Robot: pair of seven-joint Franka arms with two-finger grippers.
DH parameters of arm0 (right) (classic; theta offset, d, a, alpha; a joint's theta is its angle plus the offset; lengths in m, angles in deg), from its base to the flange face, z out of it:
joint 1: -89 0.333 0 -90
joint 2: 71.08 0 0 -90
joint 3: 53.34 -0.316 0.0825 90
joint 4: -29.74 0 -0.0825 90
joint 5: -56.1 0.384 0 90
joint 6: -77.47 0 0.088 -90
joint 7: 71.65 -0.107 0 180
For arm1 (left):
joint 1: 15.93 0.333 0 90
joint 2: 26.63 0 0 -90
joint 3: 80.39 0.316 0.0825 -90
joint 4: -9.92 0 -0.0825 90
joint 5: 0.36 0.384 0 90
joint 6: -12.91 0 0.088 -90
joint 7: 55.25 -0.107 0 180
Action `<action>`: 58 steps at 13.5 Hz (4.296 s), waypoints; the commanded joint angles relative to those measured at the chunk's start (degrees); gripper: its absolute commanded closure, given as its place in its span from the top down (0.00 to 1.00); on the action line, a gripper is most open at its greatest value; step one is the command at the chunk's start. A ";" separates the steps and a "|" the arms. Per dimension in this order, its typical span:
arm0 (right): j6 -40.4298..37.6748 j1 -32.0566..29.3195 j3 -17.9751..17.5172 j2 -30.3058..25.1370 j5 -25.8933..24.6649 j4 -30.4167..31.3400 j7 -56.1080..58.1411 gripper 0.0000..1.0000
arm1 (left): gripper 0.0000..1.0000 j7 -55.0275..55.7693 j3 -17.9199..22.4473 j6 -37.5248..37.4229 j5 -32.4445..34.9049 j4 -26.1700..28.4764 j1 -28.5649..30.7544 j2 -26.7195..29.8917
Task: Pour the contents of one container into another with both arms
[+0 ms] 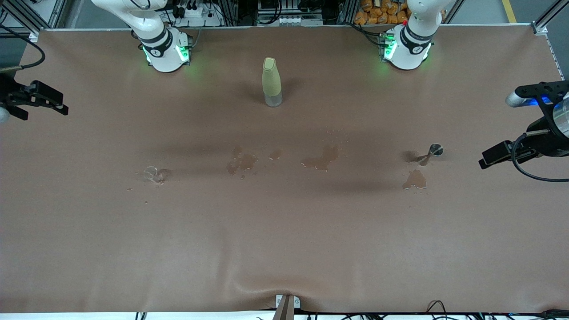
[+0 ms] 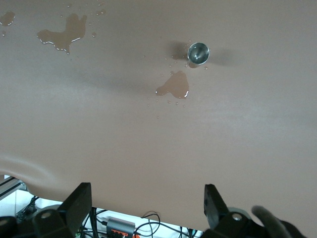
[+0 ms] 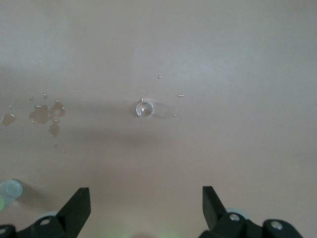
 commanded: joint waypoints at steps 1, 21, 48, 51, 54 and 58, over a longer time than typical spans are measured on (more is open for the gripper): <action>-0.89 -0.52 -0.76 -0.41 -0.85 -0.36 -1.05 1.00 | 1.00 -14.19 0.94 1.18 0.30 0.96 1.32 0.95; -1.07 -0.43 -1.03 0.29 0.03 -1.85 -9.74 1.00 | 1.00 59.42 2.00 2.94 10.23 1.05 1.41 0.50; -0.72 -1.05 -0.94 0.82 -0.14 -2.91 -10.89 1.00 | 1.00 160.85 1.91 -4.97 3.57 1.40 3.42 0.77; -0.72 -1.05 -0.94 0.82 -0.14 -2.91 -10.89 1.00 | 1.00 171.87 2.08 -4.97 3.47 1.48 5.53 0.77; -0.72 -1.14 -0.94 0.82 -0.14 -2.91 -10.89 1.00 | 1.00 173.19 1.91 -4.97 3.29 1.48 5.89 0.77; -0.63 -1.14 -0.94 0.82 -0.23 -2.91 -10.98 1.00 | 1.00 175.66 1.82 -4.88 3.20 1.48 5.98 0.86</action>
